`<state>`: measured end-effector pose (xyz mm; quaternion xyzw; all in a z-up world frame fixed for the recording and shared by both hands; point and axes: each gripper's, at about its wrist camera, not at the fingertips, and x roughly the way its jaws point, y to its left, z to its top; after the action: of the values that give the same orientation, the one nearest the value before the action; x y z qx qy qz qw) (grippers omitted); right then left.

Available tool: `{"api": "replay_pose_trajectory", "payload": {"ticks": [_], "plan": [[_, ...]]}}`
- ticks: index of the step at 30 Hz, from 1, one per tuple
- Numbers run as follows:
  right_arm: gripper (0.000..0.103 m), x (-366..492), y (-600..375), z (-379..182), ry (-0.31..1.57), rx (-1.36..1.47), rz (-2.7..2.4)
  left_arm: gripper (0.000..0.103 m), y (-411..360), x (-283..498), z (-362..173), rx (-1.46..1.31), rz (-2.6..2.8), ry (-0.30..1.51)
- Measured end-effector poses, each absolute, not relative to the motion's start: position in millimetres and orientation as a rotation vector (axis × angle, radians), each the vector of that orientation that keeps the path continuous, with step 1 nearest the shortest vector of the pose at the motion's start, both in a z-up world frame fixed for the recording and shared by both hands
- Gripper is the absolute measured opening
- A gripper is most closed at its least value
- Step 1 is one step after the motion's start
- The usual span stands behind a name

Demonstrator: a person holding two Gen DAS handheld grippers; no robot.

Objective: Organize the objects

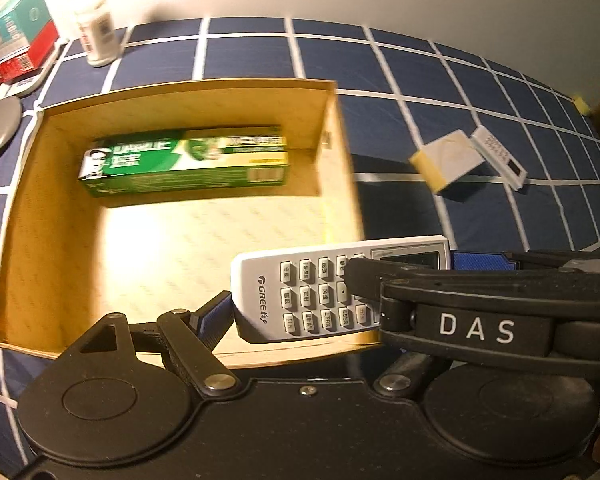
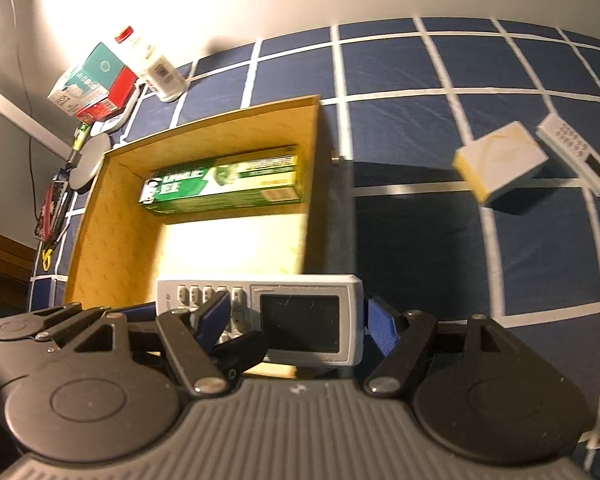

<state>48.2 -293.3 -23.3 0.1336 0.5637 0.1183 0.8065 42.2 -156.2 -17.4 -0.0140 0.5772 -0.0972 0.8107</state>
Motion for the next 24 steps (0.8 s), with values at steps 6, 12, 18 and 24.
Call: {"api": "replay_pose_trajectory", "payload": {"ticks": [6,12,18,24], "plan": [[0.072,57.0,-254.3,-26.1,1.221,0.273,0.256,0.078,-120.0,49.8,-21.0,-0.048,-0.201,1.243],[0.072,70.8,-228.8,-31.7,1.237,0.255,0.257,0.078,-95.3,62.9,-28.9,-0.065,-0.202,1.256],[0.071,91.3,-210.4,-42.2,1.256,0.245,0.251,0.078,-78.0,83.3,-40.4,-0.072,-0.209,1.276],[0.071,118.1,-194.2,-59.1,1.279,0.241,0.243,0.078,-61.4,111.7,-57.5,-0.076,-0.217,1.301]]}}
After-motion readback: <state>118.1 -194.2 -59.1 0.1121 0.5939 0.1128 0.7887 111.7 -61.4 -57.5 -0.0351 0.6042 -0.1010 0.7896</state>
